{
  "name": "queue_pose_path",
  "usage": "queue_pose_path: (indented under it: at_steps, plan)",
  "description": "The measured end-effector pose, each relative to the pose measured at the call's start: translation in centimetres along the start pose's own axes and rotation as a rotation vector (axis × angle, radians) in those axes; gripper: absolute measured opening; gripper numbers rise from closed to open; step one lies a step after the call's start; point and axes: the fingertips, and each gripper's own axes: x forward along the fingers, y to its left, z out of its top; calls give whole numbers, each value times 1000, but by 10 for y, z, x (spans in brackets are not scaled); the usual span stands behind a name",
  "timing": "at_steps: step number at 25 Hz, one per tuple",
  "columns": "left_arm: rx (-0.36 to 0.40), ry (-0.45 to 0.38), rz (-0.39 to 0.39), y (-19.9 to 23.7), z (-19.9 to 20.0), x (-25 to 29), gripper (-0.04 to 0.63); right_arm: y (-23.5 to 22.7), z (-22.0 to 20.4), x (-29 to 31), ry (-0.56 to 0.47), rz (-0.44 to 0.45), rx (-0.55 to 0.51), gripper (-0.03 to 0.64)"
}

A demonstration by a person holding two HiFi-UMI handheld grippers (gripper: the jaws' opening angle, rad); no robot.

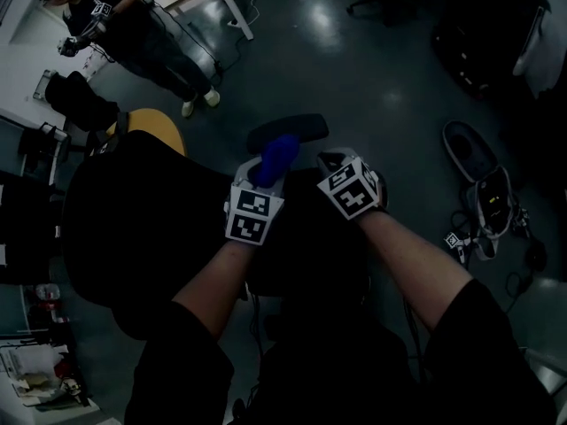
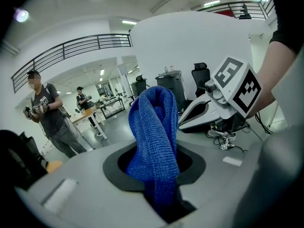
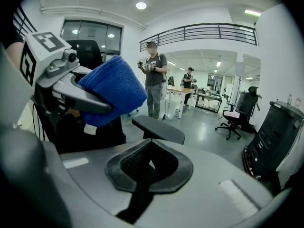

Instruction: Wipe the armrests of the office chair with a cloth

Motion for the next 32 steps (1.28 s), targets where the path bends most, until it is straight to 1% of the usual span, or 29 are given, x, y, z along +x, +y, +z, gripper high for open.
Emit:
queue_pose_path:
  at_steps: [8, 11, 23, 27, 32]
  plan:
    - [-50, -6, 26, 14, -36, -62, 126, 41, 17, -28, 3, -27, -25, 3]
    - [-59, -1, 23, 14, -54, -83, 126, 57, 17, -39, 9, -45, -29, 3]
    - [-66, -44, -20, 7, -103, -162, 126, 131, 2, -82, 37, -130, -8, 3]
    - [-71, -59, -43, 0, -118, -180, 126, 148, -8, -97, 53, -171, -8, 4]
    - [-55, -72, -81, -9, -133, -195, 126, 162, -18, -115, 67, -226, 2, 4]
